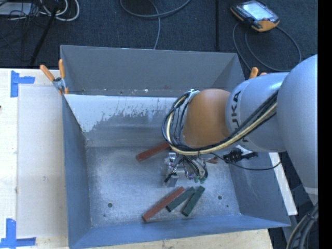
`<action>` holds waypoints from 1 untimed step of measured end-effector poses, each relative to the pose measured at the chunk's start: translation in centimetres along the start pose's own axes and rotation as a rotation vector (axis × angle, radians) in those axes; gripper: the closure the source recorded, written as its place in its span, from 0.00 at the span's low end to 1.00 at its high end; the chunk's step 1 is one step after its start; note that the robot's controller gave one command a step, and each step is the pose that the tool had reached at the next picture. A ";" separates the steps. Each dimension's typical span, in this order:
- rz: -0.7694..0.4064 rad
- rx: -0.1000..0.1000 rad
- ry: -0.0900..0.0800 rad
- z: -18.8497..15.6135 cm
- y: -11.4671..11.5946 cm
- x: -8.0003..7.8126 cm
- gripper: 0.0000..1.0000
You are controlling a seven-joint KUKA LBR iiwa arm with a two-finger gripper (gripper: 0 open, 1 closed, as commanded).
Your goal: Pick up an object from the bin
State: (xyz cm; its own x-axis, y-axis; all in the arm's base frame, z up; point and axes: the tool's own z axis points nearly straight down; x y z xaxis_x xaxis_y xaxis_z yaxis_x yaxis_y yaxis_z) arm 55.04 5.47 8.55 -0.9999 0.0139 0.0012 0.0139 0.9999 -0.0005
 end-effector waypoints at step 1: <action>-0.437 0.000 -0.003 0.3 -2.4 -2.0 1.00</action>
Offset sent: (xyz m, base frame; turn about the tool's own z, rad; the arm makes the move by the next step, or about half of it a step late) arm 0.0000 0.0000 0.0000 0.0000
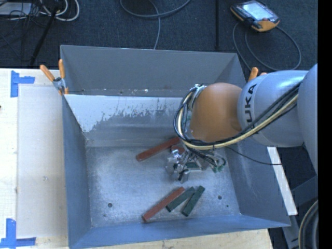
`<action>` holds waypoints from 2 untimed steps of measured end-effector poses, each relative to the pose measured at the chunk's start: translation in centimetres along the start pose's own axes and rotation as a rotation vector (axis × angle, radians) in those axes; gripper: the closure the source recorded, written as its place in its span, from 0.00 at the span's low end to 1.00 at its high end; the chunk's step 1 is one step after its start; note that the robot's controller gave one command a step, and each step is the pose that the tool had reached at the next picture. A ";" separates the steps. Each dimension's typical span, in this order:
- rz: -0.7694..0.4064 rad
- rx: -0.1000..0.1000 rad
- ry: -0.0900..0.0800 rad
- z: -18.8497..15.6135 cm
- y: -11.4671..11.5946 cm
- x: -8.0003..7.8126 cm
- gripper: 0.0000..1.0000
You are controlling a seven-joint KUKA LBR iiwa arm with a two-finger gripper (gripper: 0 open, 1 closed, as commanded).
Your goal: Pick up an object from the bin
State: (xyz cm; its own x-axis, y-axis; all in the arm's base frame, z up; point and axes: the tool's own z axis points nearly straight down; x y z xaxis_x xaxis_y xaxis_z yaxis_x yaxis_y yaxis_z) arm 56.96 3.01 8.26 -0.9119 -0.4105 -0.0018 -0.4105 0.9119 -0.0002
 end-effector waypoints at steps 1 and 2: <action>0.003 -0.001 0.001 0.0 0.0 0.0 0.00; 0.005 -0.001 0.001 0.0 0.0 0.0 1.00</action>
Offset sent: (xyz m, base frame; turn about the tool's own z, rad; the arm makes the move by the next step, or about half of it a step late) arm 0.0000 0.0000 0.0000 0.0000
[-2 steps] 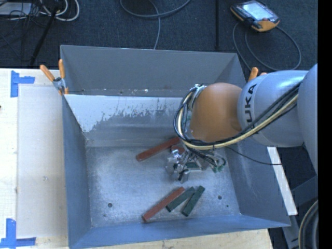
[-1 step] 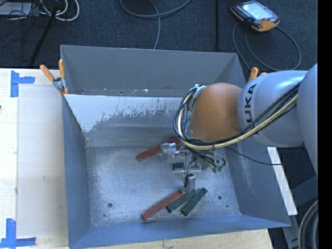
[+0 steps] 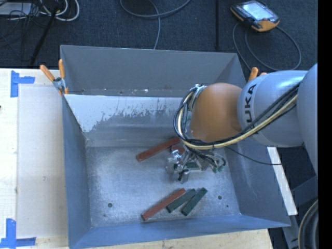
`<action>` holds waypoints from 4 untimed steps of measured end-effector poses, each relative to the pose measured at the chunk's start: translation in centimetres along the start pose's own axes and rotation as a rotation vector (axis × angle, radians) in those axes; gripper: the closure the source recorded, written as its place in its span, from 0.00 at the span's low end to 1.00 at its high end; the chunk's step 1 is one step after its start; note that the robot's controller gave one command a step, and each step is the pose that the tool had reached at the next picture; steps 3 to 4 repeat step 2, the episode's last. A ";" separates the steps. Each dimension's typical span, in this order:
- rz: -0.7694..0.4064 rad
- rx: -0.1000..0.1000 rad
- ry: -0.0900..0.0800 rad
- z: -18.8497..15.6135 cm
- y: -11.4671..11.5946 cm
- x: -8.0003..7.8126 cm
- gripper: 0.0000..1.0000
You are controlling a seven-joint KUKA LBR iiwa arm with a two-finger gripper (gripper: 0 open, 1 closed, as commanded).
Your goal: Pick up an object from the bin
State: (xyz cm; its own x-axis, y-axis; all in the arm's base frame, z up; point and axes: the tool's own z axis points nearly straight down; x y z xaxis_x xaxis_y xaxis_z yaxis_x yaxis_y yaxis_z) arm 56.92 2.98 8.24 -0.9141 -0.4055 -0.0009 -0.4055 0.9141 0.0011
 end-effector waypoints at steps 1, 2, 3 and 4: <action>0.001 0.000 0.000 0.0 0.0 0.0 0.00; 0.001 0.000 0.000 0.0 0.0 0.0 0.00; 0.001 0.000 0.000 0.0 0.0 0.0 0.00; 0.001 0.000 0.000 0.0 0.0 0.0 0.00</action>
Offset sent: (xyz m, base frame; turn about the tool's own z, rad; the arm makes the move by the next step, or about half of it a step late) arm 0.0000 0.0000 0.0000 0.0000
